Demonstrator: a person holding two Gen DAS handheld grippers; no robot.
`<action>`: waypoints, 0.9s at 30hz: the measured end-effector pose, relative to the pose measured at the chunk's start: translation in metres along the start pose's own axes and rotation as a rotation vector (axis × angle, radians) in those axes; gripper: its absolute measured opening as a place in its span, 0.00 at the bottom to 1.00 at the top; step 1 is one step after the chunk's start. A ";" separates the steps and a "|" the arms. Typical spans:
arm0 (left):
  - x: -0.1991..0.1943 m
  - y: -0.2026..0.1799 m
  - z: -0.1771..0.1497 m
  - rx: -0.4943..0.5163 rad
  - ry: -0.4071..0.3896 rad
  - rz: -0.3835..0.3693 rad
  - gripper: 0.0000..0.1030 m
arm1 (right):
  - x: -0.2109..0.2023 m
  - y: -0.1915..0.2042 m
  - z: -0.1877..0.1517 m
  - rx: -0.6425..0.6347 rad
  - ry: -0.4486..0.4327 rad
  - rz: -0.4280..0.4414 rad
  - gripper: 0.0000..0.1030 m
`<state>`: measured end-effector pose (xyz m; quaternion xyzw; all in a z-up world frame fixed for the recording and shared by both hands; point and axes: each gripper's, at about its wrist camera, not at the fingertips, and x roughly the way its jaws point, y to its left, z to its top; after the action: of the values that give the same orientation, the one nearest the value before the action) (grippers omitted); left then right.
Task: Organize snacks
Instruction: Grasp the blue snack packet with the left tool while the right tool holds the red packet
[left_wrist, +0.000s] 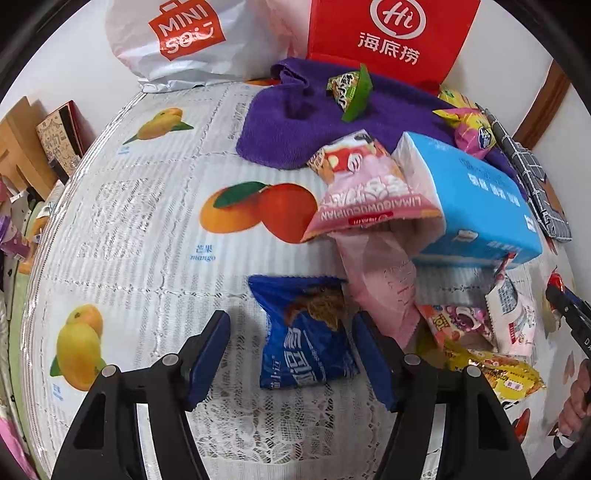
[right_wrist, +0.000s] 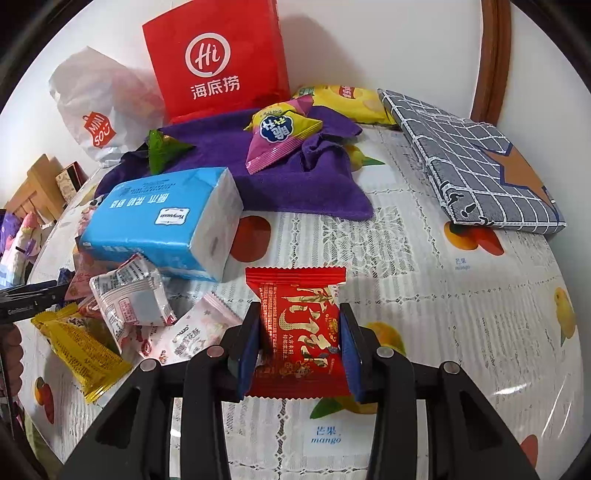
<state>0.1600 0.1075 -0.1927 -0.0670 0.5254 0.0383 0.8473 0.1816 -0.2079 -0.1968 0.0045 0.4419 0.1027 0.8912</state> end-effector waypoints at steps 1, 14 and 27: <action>0.000 -0.002 -0.001 0.009 -0.010 0.011 0.63 | 0.000 0.001 -0.001 -0.002 0.002 0.000 0.39; -0.015 -0.004 -0.007 0.057 -0.045 0.027 0.36 | -0.007 0.010 -0.003 -0.011 0.001 0.004 0.39; -0.077 -0.014 0.007 0.072 -0.139 -0.060 0.36 | -0.052 0.027 0.017 0.007 -0.072 0.019 0.39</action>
<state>0.1344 0.0951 -0.1199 -0.0494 0.4639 -0.0016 0.8845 0.1597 -0.1902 -0.1423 0.0152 0.4100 0.1092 0.9054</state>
